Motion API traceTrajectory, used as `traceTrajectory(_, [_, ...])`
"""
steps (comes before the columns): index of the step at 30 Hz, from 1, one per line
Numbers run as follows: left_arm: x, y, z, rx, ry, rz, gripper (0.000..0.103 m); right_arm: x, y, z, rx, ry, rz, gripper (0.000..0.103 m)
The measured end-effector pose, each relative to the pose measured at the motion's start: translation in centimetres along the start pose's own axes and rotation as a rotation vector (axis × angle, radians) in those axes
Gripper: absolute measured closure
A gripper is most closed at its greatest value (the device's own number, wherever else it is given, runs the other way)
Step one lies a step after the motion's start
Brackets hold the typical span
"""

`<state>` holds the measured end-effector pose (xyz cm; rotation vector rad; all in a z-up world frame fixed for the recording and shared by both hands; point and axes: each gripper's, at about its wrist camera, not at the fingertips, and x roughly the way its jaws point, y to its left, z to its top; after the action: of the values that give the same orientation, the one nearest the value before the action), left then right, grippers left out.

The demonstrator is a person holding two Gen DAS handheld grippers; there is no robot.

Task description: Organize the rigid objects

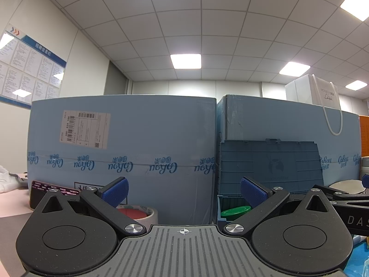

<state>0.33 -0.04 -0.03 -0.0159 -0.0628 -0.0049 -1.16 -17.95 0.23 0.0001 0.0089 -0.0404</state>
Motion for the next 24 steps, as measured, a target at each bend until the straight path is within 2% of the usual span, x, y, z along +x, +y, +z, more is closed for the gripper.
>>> traceTrajectory(24, [-0.14, 0.00, 0.00, 0.000, -0.005, -0.002, 0.000, 0.11, -0.03, 0.01, 0.003, 0.006, -0.001, 0.000])
